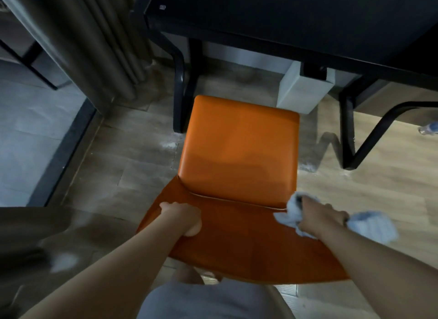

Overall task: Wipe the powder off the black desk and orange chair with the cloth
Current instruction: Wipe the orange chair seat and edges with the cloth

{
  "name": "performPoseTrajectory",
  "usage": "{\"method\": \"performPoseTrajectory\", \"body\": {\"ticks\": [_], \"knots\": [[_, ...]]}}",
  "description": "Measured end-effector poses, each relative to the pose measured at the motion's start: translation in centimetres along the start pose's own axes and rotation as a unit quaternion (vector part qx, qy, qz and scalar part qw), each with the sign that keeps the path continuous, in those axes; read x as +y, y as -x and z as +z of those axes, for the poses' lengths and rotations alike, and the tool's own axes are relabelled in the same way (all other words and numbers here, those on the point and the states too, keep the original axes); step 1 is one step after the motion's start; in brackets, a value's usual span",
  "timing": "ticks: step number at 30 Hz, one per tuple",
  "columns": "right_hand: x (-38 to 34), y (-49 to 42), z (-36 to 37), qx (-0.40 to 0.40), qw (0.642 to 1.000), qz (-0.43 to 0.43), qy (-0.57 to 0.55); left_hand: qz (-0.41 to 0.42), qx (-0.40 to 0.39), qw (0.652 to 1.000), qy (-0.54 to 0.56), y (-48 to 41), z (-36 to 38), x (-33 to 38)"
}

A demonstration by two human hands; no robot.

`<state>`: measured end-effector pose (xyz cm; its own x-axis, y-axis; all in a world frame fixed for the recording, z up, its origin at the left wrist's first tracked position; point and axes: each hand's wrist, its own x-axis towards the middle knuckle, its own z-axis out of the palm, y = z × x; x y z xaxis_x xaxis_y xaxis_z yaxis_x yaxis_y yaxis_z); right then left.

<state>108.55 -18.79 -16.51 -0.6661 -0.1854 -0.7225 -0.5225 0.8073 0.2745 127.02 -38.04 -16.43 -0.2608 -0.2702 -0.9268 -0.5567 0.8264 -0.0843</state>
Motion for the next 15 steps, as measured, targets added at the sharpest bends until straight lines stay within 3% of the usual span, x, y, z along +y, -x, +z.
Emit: {"method": "performPoseTrajectory", "body": {"ticks": [1, 3, 5, 7, 8, 11, 15], "knots": [[0.1, 0.3, -0.6, 0.017, 0.999, -0.024, 0.037, -0.003, 0.000, 1.000, 0.002, 0.1, 0.1, 0.4], [-3.3, 2.6, -0.7, -0.060, 0.983, -0.145, -0.098, -0.002, 0.021, 1.000, 0.018, 0.1, 0.2, 0.7], [-8.4, 5.3, -0.2, -0.179, 0.915, -0.294, -0.212, 0.001, 0.036, 0.999, 0.036, 0.0, 0.3, 0.6], [-10.5, 6.9, 0.2, -0.091, 0.922, -0.331, -0.177, 0.008, 0.037, 0.998, 0.046, 0.1, 0.4, 0.4], [-9.9, 7.0, -0.1, -0.063, 0.926, -0.319, -0.190, 0.017, 0.041, 0.998, 0.052, 0.1, 0.5, 0.3], [-4.0, 4.8, -0.2, -0.090, 0.925, -0.297, -0.218, 0.027, 0.065, 0.995, 0.064, 0.2, 0.6, 0.3], [3.9, 1.6, -1.4, -0.013, 0.996, -0.093, -0.008, 0.019, 0.058, 0.998, 0.029, 0.3, 0.5, 1.2]]}}
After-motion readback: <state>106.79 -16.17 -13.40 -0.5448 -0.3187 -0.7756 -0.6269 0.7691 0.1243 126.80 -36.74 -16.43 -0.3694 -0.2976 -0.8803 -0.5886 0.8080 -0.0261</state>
